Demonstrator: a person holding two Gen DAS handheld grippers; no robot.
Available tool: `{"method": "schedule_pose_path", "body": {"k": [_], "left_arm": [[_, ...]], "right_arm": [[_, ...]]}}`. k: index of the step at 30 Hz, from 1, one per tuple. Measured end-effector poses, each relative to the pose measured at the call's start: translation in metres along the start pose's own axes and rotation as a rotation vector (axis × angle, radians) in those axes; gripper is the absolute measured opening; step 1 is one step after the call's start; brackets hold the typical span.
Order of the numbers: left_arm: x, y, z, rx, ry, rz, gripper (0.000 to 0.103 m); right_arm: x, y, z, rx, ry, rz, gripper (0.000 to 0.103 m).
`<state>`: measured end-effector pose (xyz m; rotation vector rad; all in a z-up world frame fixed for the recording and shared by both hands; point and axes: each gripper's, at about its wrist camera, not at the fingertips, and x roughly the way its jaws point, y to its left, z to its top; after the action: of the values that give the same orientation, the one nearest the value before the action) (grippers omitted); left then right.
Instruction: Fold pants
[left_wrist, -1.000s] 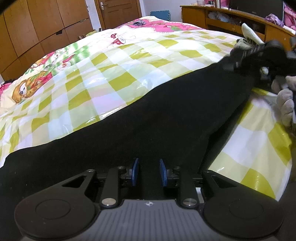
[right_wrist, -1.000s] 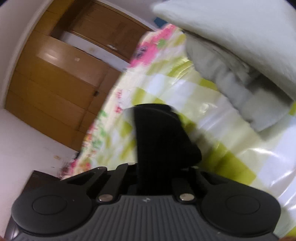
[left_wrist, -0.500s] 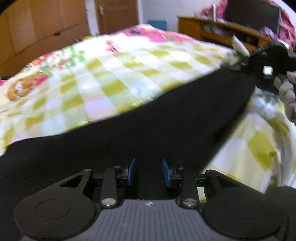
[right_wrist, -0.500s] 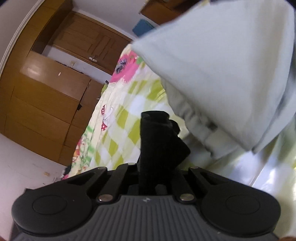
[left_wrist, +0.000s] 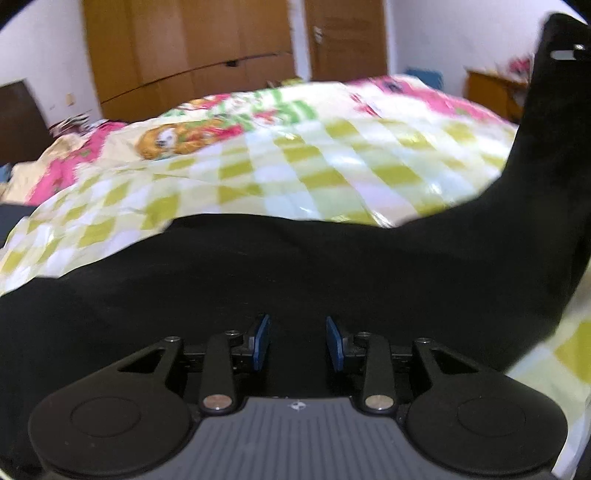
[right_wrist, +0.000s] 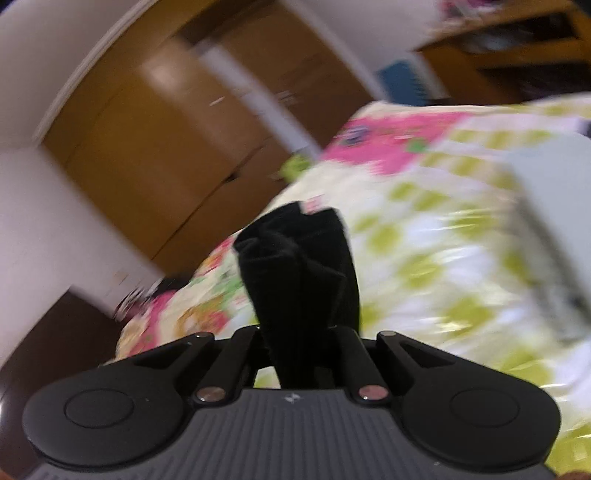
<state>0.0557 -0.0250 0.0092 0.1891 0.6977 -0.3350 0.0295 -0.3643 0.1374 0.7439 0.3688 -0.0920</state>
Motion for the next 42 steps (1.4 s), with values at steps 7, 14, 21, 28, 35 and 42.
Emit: {"method": "schedule_pose_path", "body": {"k": [7, 14, 21, 28, 35, 42], "left_arm": [[-0.033, 0.069, -0.024, -0.105, -0.027, 0.079, 0.047], [-0.065, 0.13, -0.063, -0.129, -0.029, 0.213, 0.047], [-0.069, 0.166, -0.087, -0.136, -0.017, 0.229, 0.053], [-0.073, 0.18, -0.098, -0.205, -0.051, 0.191, 0.053], [-0.066, 0.19, -0.107, -0.242, -0.035, 0.164, 0.053], [-0.058, 0.2, -0.107, -0.279, -0.042, 0.136, 0.053]], "right_arm": [[0.069, 0.141, -0.079, -0.281, 0.223, 0.154, 0.005], [0.152, 0.239, -0.203, -0.48, 0.45, 0.237, 0.005], [0.17, 0.302, -0.286, -0.643, 0.504, 0.276, 0.005], [0.183, 0.353, -0.36, -0.871, 0.568, 0.271, 0.006], [0.171, 0.36, -0.376, -0.921, 0.512, 0.287, 0.006], [0.152, 0.383, -0.378, -0.964, 0.49, 0.331, 0.006]]}}
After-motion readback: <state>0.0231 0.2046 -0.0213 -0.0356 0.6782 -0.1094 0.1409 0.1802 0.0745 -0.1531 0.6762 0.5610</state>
